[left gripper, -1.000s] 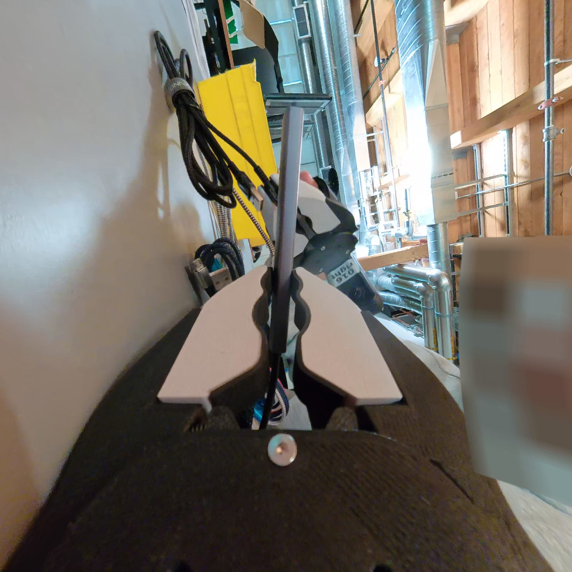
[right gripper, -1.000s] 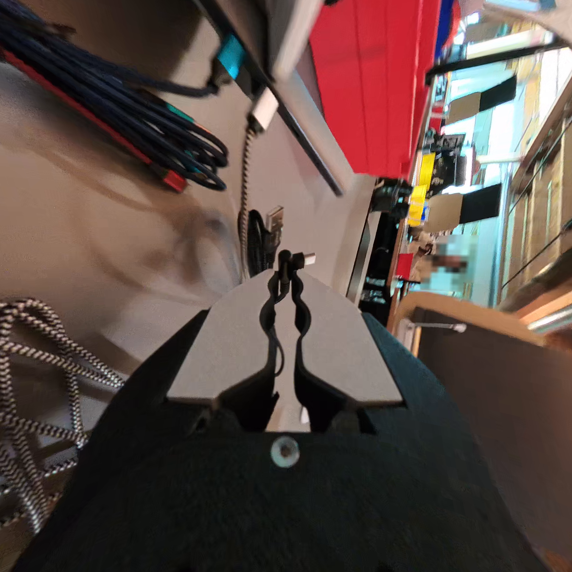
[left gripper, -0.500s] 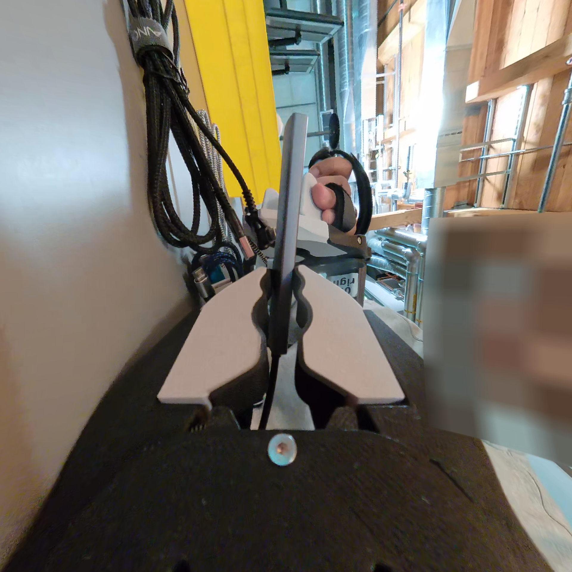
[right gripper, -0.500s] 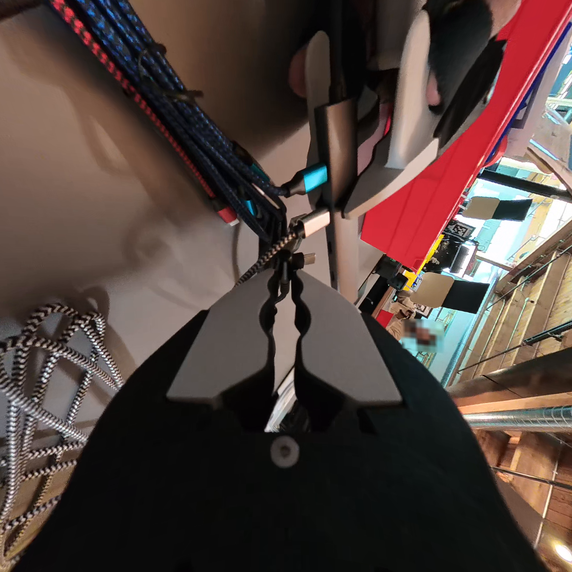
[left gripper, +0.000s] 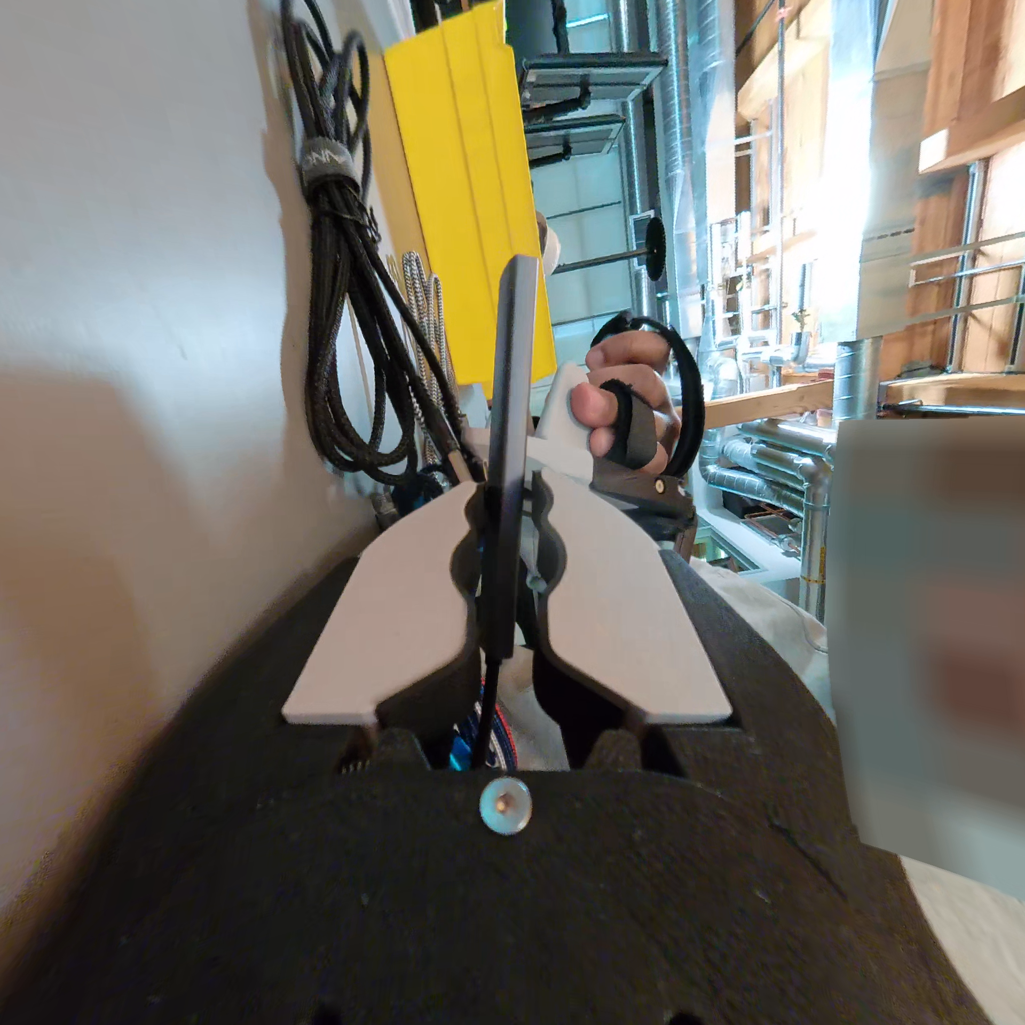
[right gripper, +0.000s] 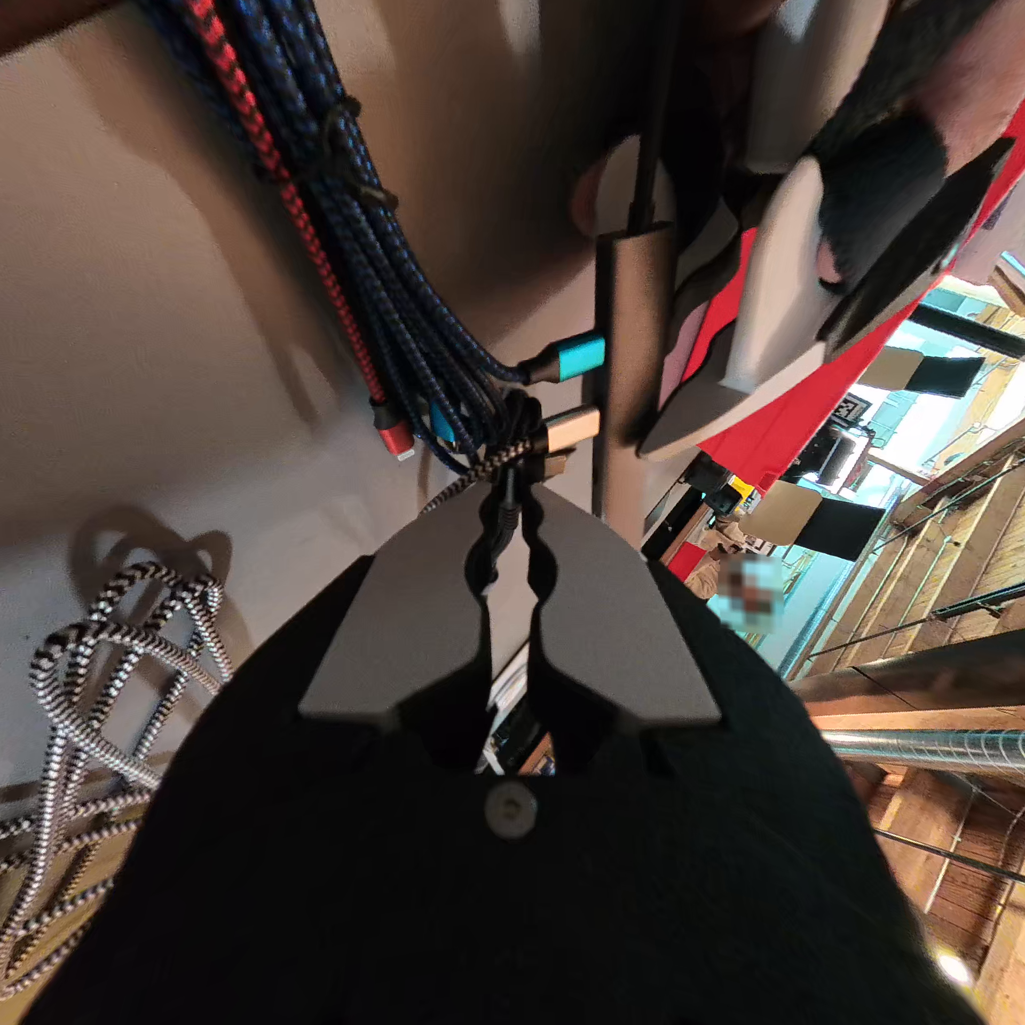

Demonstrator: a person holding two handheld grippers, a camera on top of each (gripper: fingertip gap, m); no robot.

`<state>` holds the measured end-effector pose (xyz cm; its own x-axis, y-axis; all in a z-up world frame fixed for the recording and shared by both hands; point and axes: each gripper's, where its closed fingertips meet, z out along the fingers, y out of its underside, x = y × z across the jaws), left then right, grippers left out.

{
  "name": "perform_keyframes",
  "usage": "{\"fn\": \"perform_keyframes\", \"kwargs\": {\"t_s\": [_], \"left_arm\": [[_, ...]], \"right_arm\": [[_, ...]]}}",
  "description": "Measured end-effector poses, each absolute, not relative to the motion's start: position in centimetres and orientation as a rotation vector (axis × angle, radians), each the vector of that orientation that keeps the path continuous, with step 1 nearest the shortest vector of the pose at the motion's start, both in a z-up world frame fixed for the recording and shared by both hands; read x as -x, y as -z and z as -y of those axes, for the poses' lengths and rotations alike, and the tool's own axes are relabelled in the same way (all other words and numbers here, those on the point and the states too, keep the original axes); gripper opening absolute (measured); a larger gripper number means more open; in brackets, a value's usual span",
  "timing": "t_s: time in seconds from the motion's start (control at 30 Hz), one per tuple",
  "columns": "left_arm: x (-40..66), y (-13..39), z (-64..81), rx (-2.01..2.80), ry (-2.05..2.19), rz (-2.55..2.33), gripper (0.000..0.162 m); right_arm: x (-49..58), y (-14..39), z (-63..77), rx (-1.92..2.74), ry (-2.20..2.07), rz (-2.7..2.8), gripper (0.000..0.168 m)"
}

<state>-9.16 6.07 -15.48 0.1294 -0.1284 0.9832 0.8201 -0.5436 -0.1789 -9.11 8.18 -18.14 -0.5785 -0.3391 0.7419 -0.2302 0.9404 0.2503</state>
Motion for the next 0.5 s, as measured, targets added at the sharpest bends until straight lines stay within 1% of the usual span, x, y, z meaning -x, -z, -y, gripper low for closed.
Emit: {"fn": "perform_keyframes", "kwargs": {"t_s": [0.03, 0.17, 0.27, 0.33, 0.43, 0.5], "left_arm": [[9.2, 15.6, -6.1, 1.634, 1.516, 0.687, 0.013], [8.8, 16.0, -6.5, 1.68, 1.522, 0.669, 0.013], [8.3, 16.0, -6.7, 1.699, 1.55, 0.637, 0.021], [8.1, 16.2, -6.9, 1.732, 1.532, 0.625, 0.019], [7.7, 17.0, -7.1, 1.816, 1.478, 0.601, 0.011], [7.6, 17.1, -7.2, 1.841, 1.456, 0.59, 0.01]], "right_arm": [[9.1, 18.2, -8.2, -0.396, 0.156, 2.213, 0.007], [9.6, 18.2, -8.2, -0.358, 0.155, 2.196, 0.008], [9.9, 18.3, -8.4, -0.35, 0.17, 2.19, 0.007], [9.9, 18.3, -8.5, -0.351, 0.175, 2.186, 0.007], [9.9, 18.3, -8.5, -0.349, 0.178, 2.189, 0.007], [9.8, 18.4, -8.5, -0.363, 0.189, 2.19, 0.007]]}}
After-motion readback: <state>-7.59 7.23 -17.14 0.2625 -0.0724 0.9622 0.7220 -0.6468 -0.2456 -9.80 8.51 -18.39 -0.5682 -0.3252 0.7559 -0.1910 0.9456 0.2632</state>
